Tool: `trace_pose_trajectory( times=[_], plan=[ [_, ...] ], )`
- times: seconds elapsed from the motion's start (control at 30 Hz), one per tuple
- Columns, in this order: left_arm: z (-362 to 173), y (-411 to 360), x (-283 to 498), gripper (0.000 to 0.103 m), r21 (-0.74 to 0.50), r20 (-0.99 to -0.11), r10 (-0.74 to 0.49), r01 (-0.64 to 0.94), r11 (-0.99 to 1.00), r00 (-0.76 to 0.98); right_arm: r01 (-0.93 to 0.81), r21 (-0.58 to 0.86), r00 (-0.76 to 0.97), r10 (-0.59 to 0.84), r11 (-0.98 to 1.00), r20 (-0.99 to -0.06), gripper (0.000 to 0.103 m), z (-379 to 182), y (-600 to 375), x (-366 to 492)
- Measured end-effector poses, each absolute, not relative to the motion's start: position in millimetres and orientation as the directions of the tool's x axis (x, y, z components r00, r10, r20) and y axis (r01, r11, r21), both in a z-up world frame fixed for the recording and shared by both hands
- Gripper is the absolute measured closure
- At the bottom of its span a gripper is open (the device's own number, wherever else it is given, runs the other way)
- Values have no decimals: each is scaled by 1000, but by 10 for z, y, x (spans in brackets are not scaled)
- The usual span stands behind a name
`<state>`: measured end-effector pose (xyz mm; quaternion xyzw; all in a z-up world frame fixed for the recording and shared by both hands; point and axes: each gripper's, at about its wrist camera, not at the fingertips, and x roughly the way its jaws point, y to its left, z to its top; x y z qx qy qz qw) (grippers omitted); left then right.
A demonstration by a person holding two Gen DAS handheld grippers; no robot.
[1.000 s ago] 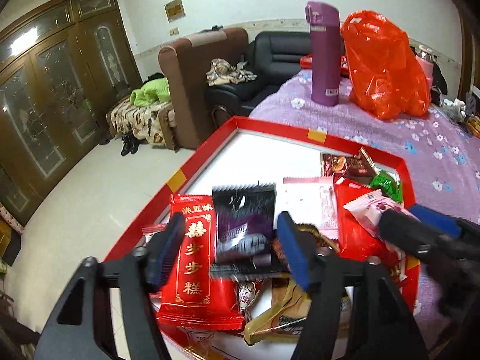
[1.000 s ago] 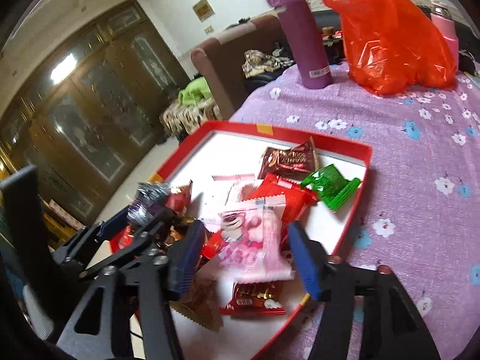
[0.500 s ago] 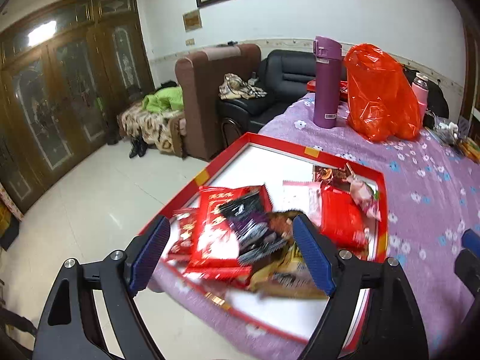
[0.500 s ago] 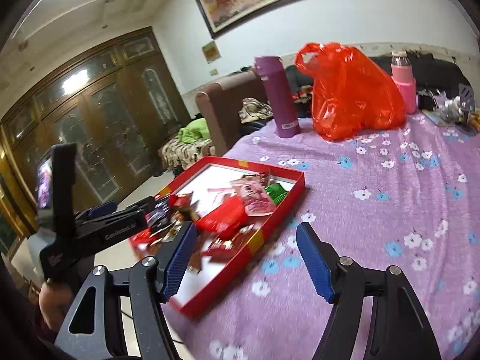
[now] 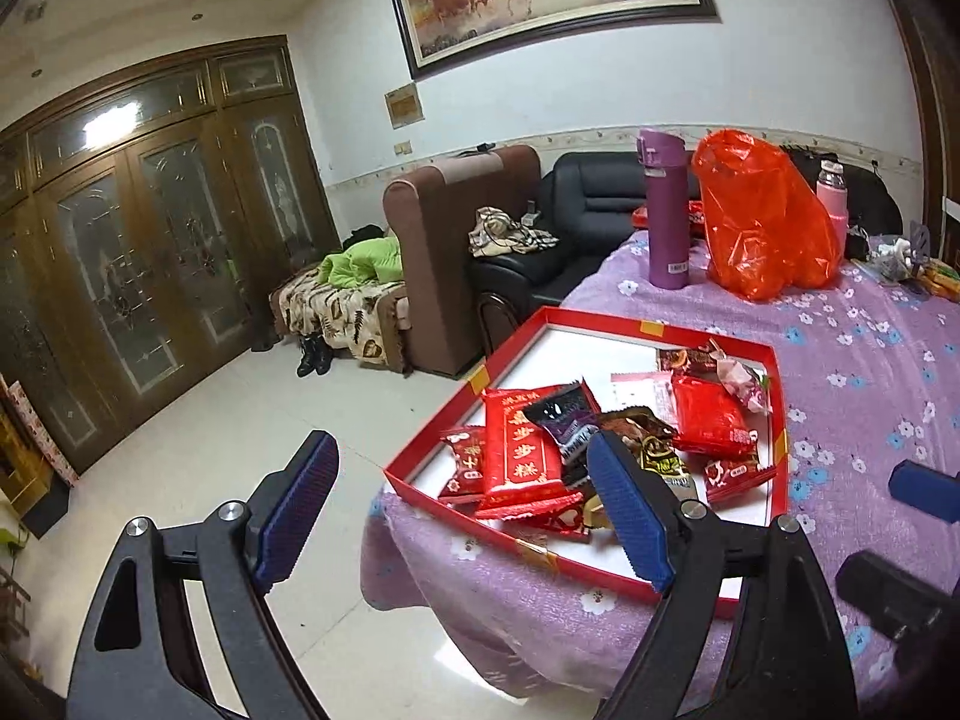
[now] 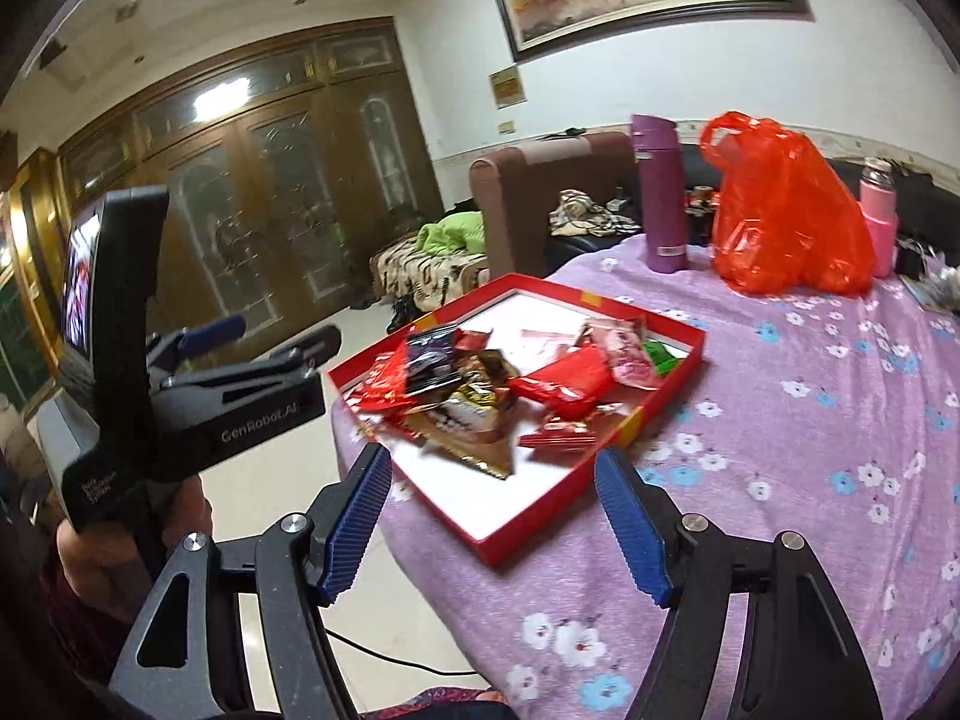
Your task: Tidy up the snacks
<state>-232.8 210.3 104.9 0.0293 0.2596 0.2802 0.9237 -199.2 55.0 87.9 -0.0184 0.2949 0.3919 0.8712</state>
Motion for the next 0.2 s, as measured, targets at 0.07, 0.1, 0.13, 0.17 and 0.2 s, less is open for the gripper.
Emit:
trace_pose_trajectory(
  times=[0.07, 0.1, 0.13, 0.17, 0.2],
  plan=[
    [1060, 2111, -2325, 17, 198, -458, 534, -504, 841, 710, -700, 194, 516, 675, 687, -528, 30, 884, 593, -2019],
    [1053, 2107, -2322, 17, 197, -458, 532, -502, 842, 712, -702, 195, 514, 676, 685, -528, 30, 885, 604, -2021],
    [1053, 2101, -2306, 17, 197, -460, 526, -496, 846, 715, -702, 195, 513, 676, 685, -529, 30, 883, 609, -2023],
    [1047, 2090, -2296, 17, 197, -463, 521, -490, 849, 717, -701, 197, 513, 676, 686, -529, 30, 883, 611, -2022],
    [1042, 2075, -2278, 17, 197, -472, 513, -482, 854, 717, -700, 197, 514, 676, 686, -529, 30, 882, 611, -2022]
  ],
)
